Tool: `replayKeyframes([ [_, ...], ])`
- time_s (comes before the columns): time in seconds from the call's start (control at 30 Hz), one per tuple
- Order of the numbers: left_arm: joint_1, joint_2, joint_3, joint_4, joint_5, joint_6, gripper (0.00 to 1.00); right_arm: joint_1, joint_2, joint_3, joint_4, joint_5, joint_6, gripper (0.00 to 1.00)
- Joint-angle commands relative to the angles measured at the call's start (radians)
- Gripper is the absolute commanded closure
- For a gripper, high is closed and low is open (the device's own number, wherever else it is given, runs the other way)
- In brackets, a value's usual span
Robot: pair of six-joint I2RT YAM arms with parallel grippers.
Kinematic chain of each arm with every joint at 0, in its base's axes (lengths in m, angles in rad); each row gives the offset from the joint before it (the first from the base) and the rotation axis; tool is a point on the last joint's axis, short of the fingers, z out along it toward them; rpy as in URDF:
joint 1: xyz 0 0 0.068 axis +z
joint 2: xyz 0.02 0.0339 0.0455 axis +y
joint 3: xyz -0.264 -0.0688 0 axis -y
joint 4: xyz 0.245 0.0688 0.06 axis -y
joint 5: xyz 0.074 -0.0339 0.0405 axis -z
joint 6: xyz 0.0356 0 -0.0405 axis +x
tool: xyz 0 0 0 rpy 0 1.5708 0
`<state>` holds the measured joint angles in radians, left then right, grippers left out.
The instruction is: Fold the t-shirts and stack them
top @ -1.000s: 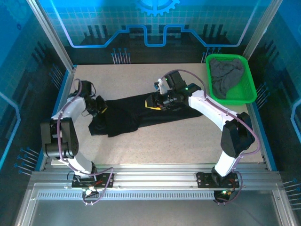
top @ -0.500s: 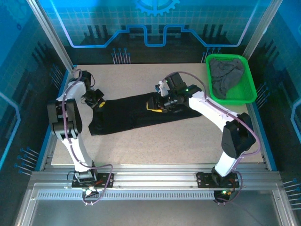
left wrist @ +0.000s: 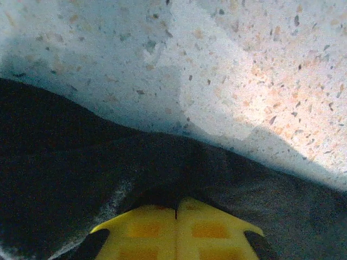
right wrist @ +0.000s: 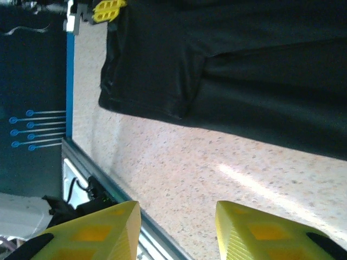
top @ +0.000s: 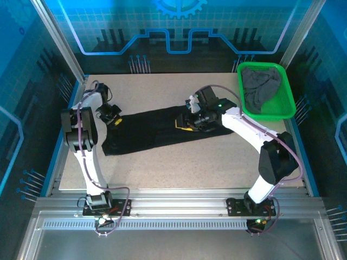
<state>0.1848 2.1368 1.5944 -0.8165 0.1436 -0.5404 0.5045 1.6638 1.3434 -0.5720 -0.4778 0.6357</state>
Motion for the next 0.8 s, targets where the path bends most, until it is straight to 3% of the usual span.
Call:
replayKeyframes([
  [0.0, -0.008, -0.09, -0.024, 0.041, -0.103, -0.01, 0.84, -0.066, -0.031, -0.002, -0.068, 0.082, -0.038, 0.6],
  [0.13, -0.08, -0.404, -0.2, 0.138, -0.258, -0.095, 0.73, -0.154, 0.03, 0.055, -0.17, 0.172, -0.051, 0.62],
  [0.27, -0.146, -0.534, -0.343, 0.163, -0.183, -0.251, 0.72, -0.214, 0.129, 0.14, -0.25, 0.273, -0.099, 0.64],
  [0.37, -0.239, -0.533, -0.434, 0.227, -0.121, -0.372, 0.77, -0.259, 0.226, 0.238, -0.324, 0.373, -0.125, 0.67],
  [0.5, -0.335, -0.454, -0.44, 0.272, -0.124, -0.494, 0.78, -0.294, 0.381, 0.411, -0.42, 0.497, -0.182, 0.69],
  [0.6, -0.33, -0.395, -0.439, 0.321, -0.126, -0.555, 0.77, -0.297, 0.51, 0.55, -0.504, 0.59, -0.219, 0.71],
  [0.77, -0.307, -0.244, -0.337, 0.286, -0.108, -0.539, 0.77, -0.297, 0.69, 0.69, -0.611, 0.67, -0.258, 0.71],
])
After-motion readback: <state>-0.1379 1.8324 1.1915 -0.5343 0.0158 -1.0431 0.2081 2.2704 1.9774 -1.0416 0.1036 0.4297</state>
